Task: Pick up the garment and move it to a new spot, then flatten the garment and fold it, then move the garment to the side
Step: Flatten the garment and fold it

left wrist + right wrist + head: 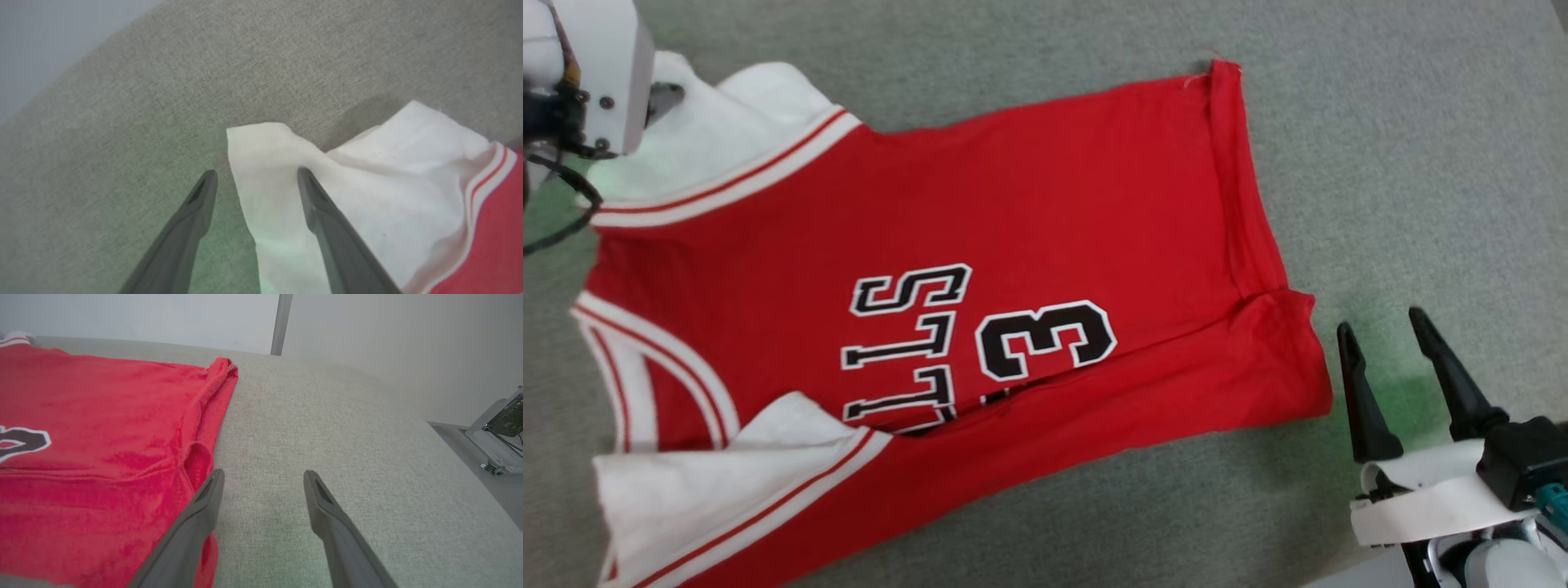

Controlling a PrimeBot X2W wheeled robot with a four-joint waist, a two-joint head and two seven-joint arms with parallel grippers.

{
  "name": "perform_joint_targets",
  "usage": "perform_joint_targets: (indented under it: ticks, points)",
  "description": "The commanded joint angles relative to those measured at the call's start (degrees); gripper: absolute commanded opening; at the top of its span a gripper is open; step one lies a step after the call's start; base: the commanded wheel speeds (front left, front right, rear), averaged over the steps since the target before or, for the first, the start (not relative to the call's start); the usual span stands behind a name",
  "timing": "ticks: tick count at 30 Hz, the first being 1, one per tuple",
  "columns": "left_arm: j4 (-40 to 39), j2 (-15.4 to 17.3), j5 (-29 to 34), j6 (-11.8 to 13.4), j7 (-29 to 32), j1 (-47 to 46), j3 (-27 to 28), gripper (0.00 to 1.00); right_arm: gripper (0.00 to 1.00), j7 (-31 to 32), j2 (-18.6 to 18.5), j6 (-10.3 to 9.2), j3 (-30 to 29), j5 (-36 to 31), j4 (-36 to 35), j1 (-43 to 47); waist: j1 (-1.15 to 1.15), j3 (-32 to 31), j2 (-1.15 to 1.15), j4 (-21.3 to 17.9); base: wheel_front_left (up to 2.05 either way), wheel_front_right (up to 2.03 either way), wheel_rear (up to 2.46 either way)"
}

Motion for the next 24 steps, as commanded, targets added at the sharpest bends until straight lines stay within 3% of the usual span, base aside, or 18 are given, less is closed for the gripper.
perform_joint_targets:
  ticks: [1, 6, 13, 14, 16, 17, 24]
  points:
    - [0.81, -0.08, 0.31, 0.67, 0.58, -0.85, -0.05, 1.00, 1.00, -0.25, 0.42, -0.06, -0.22, 0.01, -0.89, -1.00, 0.00, 1.41, 0.00, -1.40, 0.00, 0.00, 0.00]
    - [4.08, -0.53, 1.58, 1.32, 2.54, -0.82, -1.92, 1.00, 1.00, -0.26, 0.93, -0.06, -0.28, -0.06, -2.40, -0.61, 0.00, 1.74, 0.00, -1.71, 0.00, 0.00, 0.00]
    - [8.52, -4.96, -0.89, 5.80, 8.87, 1.56, -2.45, 0.97, 1.00, -0.27, 1.32, -0.06, -0.64, 0.31, -2.33, -0.78, 0.00, 1.62, 0.00, -1.53, 0.00, 0.00, 0.00]
    - [9.03, -5.71, -1.22, 6.48, 9.93, 1.99, -2.57, 0.88, 1.00, -0.27, 1.33, -0.06, -0.64, 0.36, -2.18, -0.88, 0.00, 1.55, 0.00, -1.51, 0.00, 0.00, 0.00]
    - [9.52, -6.71, -1.58, 6.80, 11.33, 2.73, -3.20, 0.38, 1.00, -0.27, 1.32, -0.06, -0.55, 0.34, -1.97, -1.16, 0.00, 1.41, 0.00, -1.47, 0.00, 0.00, 0.00]
    - [9.72, -7.21, -2.03, 7.25, 11.48, 3.01, -3.01, 0.00, 1.00, -0.27, 1.31, -0.06, -0.44, 0.30, -1.88, -1.34, 0.00, 1.34, 0.00, -1.46, 0.00, 0.00, 0.00]
    - [8.14, -7.46, -0.91, 5.83, 8.66, 0.88, -3.31, 0.00, 1.00, -0.28, 0.03, -0.06, -0.37, 1.24, -2.68, -2.45, 0.00, -0.86, 0.00, -0.39, 0.00, 0.00, 0.00]
